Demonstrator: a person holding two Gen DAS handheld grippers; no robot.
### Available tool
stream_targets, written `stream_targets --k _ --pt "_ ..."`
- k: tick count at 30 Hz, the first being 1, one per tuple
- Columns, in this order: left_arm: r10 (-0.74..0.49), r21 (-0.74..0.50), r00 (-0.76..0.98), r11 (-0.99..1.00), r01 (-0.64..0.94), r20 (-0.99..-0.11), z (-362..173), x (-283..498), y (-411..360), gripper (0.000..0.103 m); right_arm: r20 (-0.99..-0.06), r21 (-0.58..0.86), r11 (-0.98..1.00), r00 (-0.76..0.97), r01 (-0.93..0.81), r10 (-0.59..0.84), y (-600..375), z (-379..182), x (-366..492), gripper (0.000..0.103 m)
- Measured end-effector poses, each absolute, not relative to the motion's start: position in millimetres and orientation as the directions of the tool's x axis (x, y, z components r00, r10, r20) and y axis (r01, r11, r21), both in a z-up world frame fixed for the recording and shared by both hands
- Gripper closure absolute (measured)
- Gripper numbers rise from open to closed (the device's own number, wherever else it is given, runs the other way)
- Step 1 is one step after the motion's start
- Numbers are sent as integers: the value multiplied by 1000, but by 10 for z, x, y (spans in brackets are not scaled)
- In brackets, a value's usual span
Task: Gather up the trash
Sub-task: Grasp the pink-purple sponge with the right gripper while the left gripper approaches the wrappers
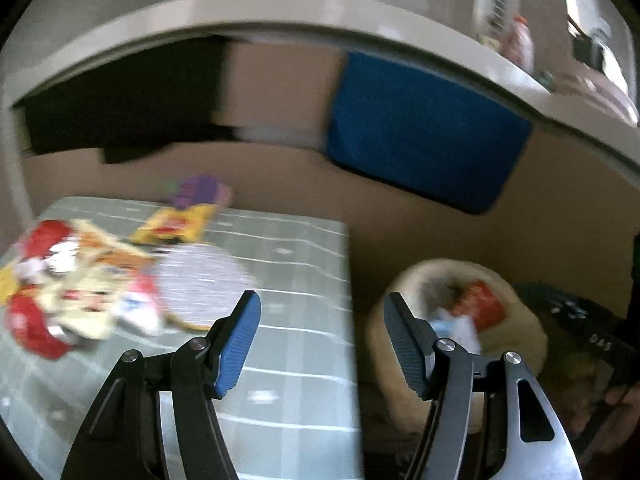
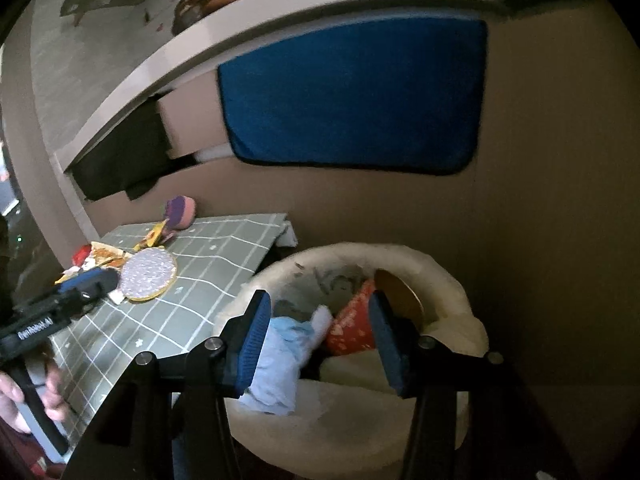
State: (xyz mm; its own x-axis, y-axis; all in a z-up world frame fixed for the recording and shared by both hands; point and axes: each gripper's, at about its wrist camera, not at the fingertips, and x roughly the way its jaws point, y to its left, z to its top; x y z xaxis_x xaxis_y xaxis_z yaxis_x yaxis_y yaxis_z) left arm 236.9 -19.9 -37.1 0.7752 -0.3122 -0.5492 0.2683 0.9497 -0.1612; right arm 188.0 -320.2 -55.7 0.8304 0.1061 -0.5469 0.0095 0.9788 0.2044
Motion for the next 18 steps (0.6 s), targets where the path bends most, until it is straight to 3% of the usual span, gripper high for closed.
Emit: stream_targets --k 8,13,18 --pt "-54 -191 869 981 -47 -492 -240 2353 1033 38 -492 168 985 862 -48 126 -2652 -301 2111 54" --pt "1 -264 873 953 -149 -488 -276 2319 1566 38 -495 139 978 844 -158 207 -2075 -268 2462 52" --pt "-42 -282 847 951 -130 -531 -459 2343 1787 38 -531 146 944 782 -296 327 -1430 -410 3000 52"
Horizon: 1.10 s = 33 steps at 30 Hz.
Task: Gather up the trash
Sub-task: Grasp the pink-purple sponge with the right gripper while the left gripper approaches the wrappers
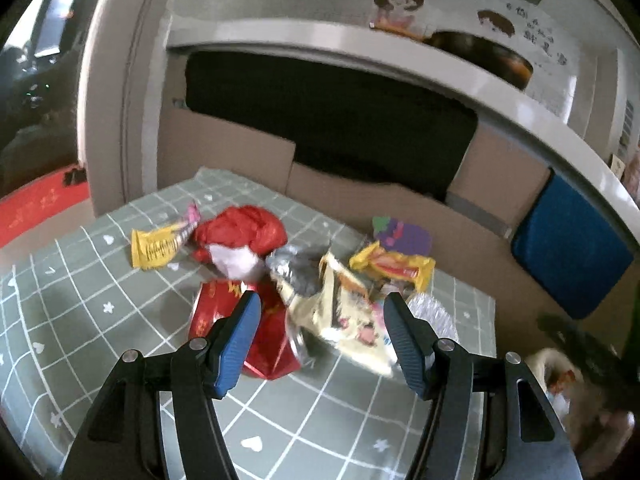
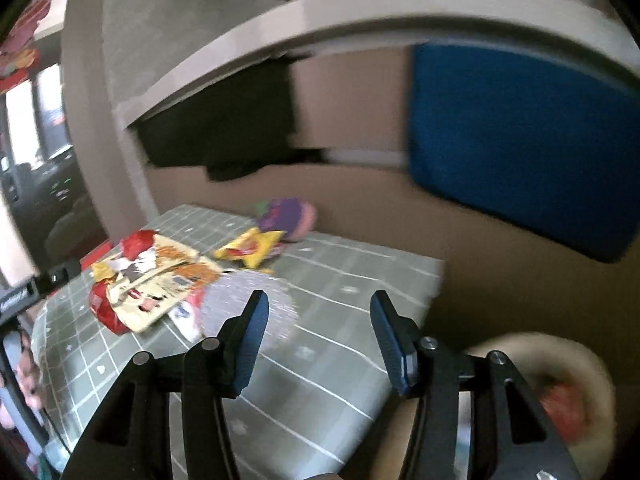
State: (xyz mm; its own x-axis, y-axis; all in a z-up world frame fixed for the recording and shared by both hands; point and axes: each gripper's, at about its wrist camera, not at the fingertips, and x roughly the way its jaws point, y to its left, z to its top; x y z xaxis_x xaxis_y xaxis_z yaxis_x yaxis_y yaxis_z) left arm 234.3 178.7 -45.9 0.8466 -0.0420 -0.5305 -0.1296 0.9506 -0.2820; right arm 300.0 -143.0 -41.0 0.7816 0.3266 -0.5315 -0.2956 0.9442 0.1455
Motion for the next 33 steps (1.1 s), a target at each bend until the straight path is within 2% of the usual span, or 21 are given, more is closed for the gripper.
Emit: stream_targets --k 4,7,17,22,25,26,29,33 --pt "-68 -286 822 951 -118 -566 -593 2386 1861 38 -551 167 913 732 -373 400 -1079 -494 3492 52" --pt "-92 -314 821 943 -110 -563 -611 2414 1960 38 -576 255 847 631 -466 520 -871 -554 3997 52" --pt "-140 -347 818 935 -77 -558 -628 2604 2222 38 -663 332 892 597 -306 452 -701 -992 5177 52" --pt "-171 -380 798 922 -78 -577 -750 2654 2317 38 -674 398 880 568 -259 472 -719 -1184 5449 52" --pt "-168 -378 791 922 -86 -589 -806 2681 2331 38 -649 471 840 539 -271 537 -706 -1246 5594 51" --pt "-159 -372 795 924 -88 -585 -806 2674 2324 38 -643 487 827 527 -280 556 -691 -1250 5615 59" --pt "-163 -374 793 923 -87 -586 -810 2681 2316 38 -627 475 814 521 -334 579 -608 -1172 5520 70" --pt "-179 -392 796 917 -78 -578 -780 2664 2277 38 -634 464 798 485 -385 602 -489 -1112 5200 73"
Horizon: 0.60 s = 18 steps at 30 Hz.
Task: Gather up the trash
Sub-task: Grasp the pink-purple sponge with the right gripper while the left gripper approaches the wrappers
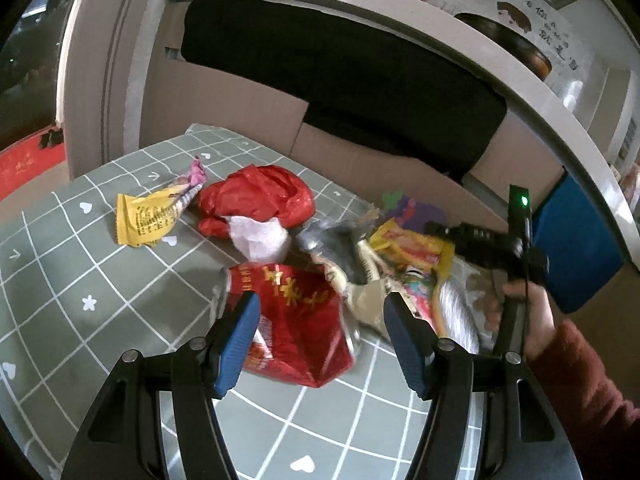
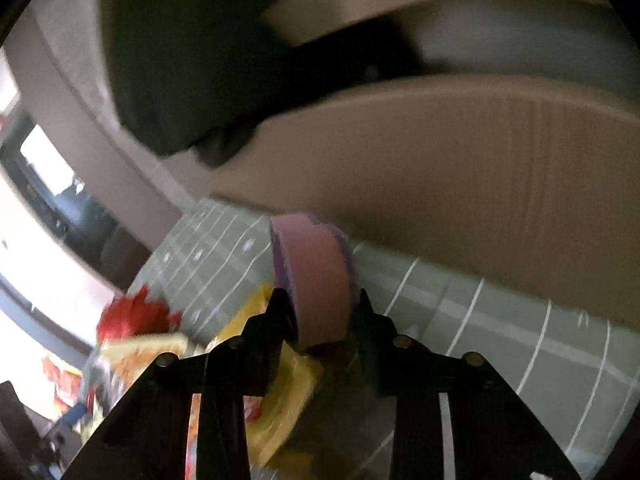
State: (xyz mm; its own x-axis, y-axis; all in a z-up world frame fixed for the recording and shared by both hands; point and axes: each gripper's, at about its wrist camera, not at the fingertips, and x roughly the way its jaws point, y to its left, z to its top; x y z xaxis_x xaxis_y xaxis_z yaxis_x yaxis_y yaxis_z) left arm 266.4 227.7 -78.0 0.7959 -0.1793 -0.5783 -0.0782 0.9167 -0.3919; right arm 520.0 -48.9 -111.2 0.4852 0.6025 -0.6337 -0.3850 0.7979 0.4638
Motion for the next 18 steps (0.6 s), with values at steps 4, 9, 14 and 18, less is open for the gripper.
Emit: stream_targets --k 4,9,14,18 --pt "-188 -393 807 918 -58 -560 -717 2593 2177 38 -624 490 759 436 -428 648 -458 -1073 4794 74" --pt "-193 -394 811 918 -50 -552 -663 2441 2101 38 -638 477 728 376 -493 673 -301 -1001 4166 74" --pt "-151 -378 823 922 -83 -548 -577 2183 2147 38 -649 380 767 442 -517 619 -308 -843 3834 74" --pt "-82 -341 842 932 -125 -533 -448 1963 2259 38 -608 351 791 519 -501 600 -502 -580 3724 74"
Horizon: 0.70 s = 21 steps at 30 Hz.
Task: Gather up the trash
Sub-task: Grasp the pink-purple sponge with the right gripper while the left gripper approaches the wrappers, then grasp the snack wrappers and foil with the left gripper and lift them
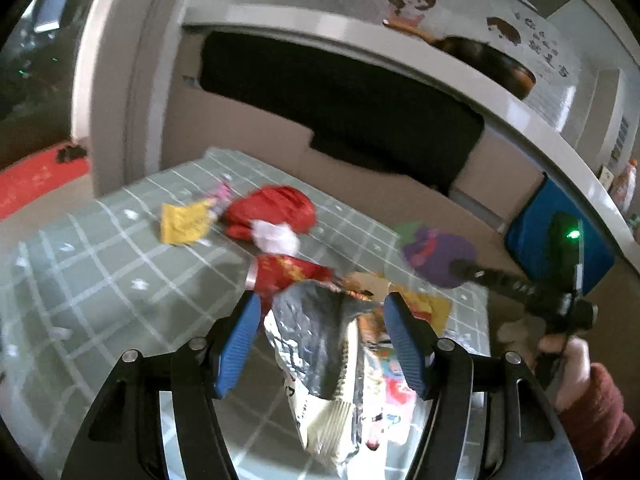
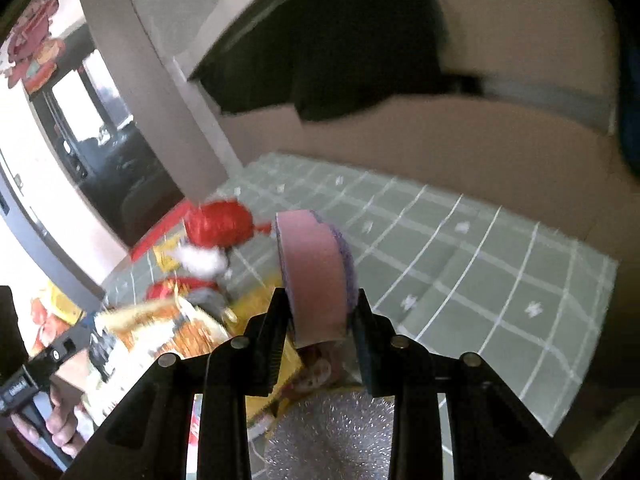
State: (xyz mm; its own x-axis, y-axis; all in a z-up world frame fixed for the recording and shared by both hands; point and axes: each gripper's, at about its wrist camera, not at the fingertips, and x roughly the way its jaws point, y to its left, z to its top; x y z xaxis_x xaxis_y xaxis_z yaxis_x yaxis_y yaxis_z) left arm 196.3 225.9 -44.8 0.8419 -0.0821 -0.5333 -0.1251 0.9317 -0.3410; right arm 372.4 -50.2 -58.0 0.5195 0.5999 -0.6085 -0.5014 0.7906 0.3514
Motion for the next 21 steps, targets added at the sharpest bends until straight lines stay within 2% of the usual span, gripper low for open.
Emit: stream_targets --k 3,6,11,17,21 --pt "-55 -339 851 929 -148 -523 -367 1840 2323 38 -576 340 795 556 -503 599 -576 -384 3659 74" --pt "-89 -337 838 934 -118 -538 -377 1788 2286 38 -570 318 803 575 -505 587 -589 -288 3493 74" --pt "-43 -294 822 943 -154 -567 -587 1740 2228 39 -574 305 822 595 -481 562 -774 -339 3137 74" --pt "-97 -361 774 916 -177 -626 -945 1878 2362 39 -589 299 843 608 -447 532 -1063 -540 2539 74" --pt "-164 -386 756 914 -126 -633 -1016 2172 2389 39 -620 283 858 601 -428 504 -1110 -740 2260 74"
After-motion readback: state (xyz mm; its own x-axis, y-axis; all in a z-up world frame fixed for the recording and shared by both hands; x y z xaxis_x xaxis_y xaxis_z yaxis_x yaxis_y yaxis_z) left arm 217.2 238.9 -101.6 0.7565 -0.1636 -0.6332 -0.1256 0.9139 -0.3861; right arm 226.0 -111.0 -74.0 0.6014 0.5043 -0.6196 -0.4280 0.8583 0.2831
